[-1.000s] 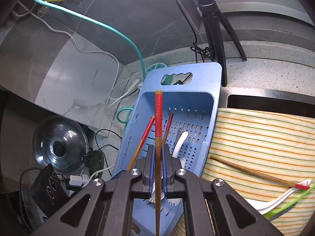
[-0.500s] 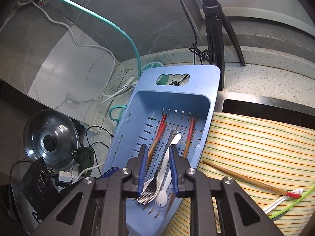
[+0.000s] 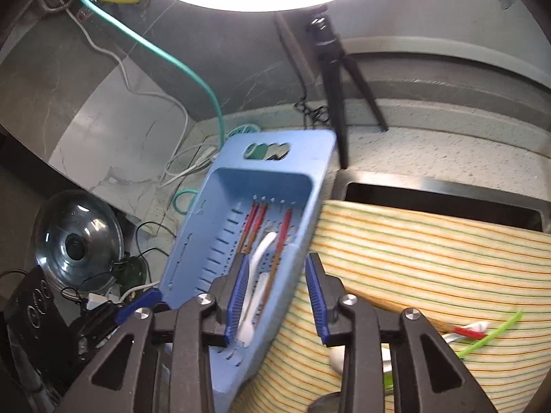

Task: Organize utensils
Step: 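Carry both red-tipped chopsticks into the blue basket and open both grippers, then grasp the metal spoon with the left gripper while the right gripper grasps the engraved metal utensil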

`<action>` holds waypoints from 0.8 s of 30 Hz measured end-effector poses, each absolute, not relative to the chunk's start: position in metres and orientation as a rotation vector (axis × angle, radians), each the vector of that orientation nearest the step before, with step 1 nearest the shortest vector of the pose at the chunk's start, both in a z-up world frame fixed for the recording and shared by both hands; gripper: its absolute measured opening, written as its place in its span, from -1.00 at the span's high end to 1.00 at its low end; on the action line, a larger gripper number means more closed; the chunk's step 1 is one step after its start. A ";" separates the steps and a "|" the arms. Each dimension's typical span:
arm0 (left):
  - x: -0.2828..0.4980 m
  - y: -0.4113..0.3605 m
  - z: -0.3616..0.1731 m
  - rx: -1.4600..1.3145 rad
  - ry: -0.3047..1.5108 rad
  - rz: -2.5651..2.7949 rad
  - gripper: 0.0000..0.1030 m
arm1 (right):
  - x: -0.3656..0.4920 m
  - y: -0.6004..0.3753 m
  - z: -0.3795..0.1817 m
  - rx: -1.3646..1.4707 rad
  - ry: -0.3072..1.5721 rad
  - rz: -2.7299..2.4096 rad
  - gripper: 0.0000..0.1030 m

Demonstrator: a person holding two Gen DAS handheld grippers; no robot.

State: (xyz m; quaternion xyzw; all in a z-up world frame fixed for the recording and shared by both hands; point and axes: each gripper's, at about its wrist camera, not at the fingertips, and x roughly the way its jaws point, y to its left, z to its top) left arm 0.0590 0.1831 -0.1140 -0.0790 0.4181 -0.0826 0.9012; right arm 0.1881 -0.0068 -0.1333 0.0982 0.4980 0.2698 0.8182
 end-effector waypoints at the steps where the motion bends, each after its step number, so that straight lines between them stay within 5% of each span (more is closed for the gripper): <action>1: 0.058 0.180 -0.113 -0.163 0.863 -0.177 0.60 | 0.186 -0.017 -0.132 0.219 1.049 0.564 0.39; 6: 0.046 0.152 -0.107 -0.147 0.843 -0.187 0.60 | 0.180 -0.054 -0.131 0.186 1.054 0.594 0.37; 10: 0.039 0.130 -0.107 -0.166 0.846 -0.188 0.30 | 0.179 -0.085 -0.128 0.135 1.085 0.614 0.22; 24: 0.029 0.051 -0.145 0.076 1.032 -0.328 0.05 | 0.161 -0.160 -0.174 0.252 1.233 0.597 0.21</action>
